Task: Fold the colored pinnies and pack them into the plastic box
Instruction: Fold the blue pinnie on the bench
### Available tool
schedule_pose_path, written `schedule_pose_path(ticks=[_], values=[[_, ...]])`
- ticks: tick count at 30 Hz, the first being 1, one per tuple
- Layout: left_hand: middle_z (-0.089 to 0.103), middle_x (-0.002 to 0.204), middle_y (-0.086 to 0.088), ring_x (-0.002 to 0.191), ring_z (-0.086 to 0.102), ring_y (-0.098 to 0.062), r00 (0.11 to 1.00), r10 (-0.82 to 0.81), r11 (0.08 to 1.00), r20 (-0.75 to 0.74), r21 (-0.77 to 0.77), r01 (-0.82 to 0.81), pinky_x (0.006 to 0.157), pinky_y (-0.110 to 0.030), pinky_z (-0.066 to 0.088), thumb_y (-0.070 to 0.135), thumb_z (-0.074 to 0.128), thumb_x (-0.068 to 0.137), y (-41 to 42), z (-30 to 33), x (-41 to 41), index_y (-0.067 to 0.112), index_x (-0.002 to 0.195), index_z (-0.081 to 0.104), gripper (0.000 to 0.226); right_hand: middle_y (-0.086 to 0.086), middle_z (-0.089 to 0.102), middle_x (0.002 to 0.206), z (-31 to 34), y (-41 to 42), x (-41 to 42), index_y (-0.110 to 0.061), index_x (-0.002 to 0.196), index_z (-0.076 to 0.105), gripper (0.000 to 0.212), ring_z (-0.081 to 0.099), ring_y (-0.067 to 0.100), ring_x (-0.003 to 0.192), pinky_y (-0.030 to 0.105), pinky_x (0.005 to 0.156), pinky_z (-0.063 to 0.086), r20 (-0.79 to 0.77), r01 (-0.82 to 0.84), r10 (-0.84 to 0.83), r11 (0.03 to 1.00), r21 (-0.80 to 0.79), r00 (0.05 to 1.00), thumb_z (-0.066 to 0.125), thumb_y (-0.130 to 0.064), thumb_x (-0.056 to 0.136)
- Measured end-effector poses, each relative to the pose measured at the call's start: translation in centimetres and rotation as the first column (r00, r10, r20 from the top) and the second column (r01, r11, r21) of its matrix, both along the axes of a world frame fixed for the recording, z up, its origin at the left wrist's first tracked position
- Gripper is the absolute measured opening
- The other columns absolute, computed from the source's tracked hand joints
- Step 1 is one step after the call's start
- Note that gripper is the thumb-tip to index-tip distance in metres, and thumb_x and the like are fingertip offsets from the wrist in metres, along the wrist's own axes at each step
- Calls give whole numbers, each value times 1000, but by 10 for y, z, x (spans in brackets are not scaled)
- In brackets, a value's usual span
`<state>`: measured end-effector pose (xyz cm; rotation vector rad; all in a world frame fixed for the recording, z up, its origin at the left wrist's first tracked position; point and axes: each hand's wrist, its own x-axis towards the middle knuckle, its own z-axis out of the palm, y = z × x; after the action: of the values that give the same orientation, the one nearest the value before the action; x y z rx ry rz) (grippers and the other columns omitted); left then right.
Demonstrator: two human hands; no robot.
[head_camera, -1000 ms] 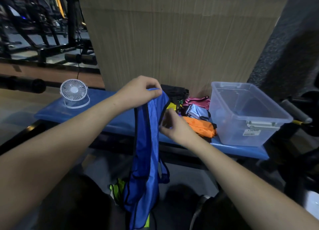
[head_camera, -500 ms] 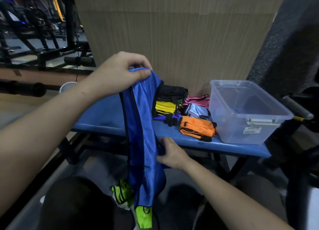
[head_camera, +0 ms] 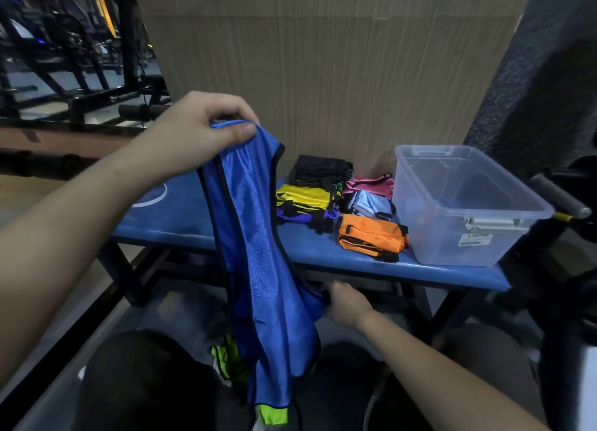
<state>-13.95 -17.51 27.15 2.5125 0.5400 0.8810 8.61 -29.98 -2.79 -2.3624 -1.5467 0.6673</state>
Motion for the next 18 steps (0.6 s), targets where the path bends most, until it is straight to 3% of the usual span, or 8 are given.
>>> schedule_pose_path(ticks=[4, 8, 12, 14, 18], values=[[71, 87, 4, 84, 63, -5, 997, 53, 999, -48, -4, -53, 79, -23, 46, 19, 63, 97, 3, -6, -2, 23, 90, 71, 11, 10, 72, 111, 10, -4, 3, -18, 112, 67, 30, 66, 33, 106, 40, 83, 55, -59, 91, -84, 988, 124, 995, 60, -21, 83], [71, 89, 10, 89, 64, -4, 987, 116, 993, -112, 12, -115, 82, -26, 46, 23, 65, 95, 14, -20, -4, 29, 86, 70, 11, 7, 70, 87, 39, -3, 11, -19, 87, 64, 8, 66, 29, 88, 40, 73, 54, -169, 202, -162, 944, 262, 972, 60, -14, 82], [70, 83, 14, 81, 61, 3, 980, 138, 990, -145, -4, -140, 78, -21, 45, 20, 66, 94, 19, -35, -2, 29, 83, 70, 14, 3, 64, 77, 75, -4, 16, -14, 85, 61, 9, 60, 24, 75, 35, 66, 46, -233, 238, -147, 869, 434, 961, 59, -5, 85], [72, 86, 9, 85, 64, -3, 977, 145, 989, -158, -8, -148, 80, -26, 47, 21, 66, 93, 19, -42, 1, 27, 85, 70, 12, 3, 65, 79, 91, -1, 16, -15, 94, 63, 13, 59, 23, 72, 34, 63, 42, -208, 205, -116, 852, 482, 971, 57, -6, 88], [72, 86, 4, 88, 66, -17, 976, 137, 990, -170, -3, -139, 85, -37, 50, 20, 66, 94, 20, -52, 7, 25, 85, 70, 11, 9, 64, 100, 116, 8, 21, -7, 108, 66, 18, 60, 25, 93, 37, 78, 43, -47, 42, -19, 840, 540, 999, 54, -8, 95]])
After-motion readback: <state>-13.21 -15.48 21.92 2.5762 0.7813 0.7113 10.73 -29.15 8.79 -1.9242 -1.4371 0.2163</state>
